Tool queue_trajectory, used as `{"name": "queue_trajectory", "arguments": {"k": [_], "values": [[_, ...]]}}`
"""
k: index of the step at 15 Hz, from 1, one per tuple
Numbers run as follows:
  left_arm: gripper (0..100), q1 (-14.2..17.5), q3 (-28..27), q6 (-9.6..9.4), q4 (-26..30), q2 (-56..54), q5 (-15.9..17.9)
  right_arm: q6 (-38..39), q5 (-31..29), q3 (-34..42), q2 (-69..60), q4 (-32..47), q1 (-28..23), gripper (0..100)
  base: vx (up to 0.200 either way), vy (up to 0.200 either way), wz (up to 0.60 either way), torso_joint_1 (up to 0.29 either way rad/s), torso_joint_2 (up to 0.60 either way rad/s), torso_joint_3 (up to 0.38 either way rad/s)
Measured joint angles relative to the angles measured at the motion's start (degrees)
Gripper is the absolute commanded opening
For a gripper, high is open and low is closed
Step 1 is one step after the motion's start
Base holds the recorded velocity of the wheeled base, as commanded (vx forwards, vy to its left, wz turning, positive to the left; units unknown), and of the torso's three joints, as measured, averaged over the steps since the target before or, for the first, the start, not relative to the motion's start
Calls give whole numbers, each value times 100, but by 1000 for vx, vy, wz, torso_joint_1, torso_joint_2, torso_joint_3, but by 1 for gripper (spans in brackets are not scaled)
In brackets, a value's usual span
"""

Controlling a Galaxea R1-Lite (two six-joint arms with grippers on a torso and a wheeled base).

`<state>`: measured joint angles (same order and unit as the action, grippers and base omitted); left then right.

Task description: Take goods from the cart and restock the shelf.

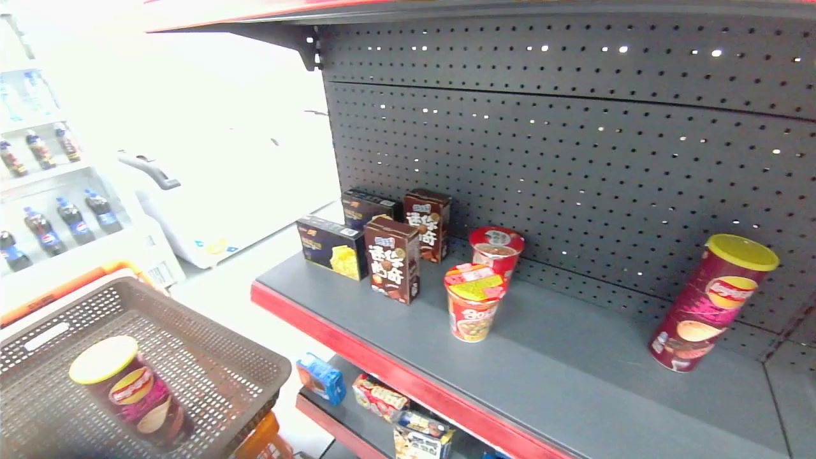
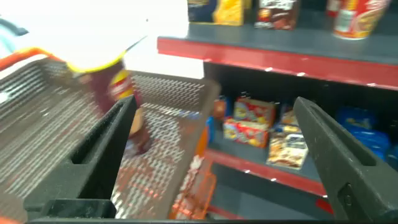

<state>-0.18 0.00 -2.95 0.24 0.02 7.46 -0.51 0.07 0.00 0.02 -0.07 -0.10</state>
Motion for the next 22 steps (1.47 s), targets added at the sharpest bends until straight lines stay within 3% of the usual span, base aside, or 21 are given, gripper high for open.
{"name": "queue_trajectory", "arguments": {"k": [7,9,13,16,18,20,22], "values": [[100,0,0,-16,2,0,1,7,0,0,0,0,0,100,0,0,600,4,3,2],[100,2,-132,-50,29,0,-27,18,-2,0,0,5,0,100,0,0,0,0,0,0],[100,11,-1339,-172,578,717,-111,18,0,0,0,10,2,100,0,0,0,0,0,0],[100,7,-2125,-246,794,2310,-183,18,0,0,0,7,0,100,0,0,0,0,0,0],[100,9,-2444,-274,577,3471,-188,20,0,0,0,7,-1,100,0,0,0,0,0,0],[100,-50,-2608,-279,44,4567,112,18,0,0,0,7,2,100,0,0,0,0,0,0],[100,-105,-2577,-295,-730,5506,786,20,0,0,0,7,2,100,0,0,0,0,0,0]]}}
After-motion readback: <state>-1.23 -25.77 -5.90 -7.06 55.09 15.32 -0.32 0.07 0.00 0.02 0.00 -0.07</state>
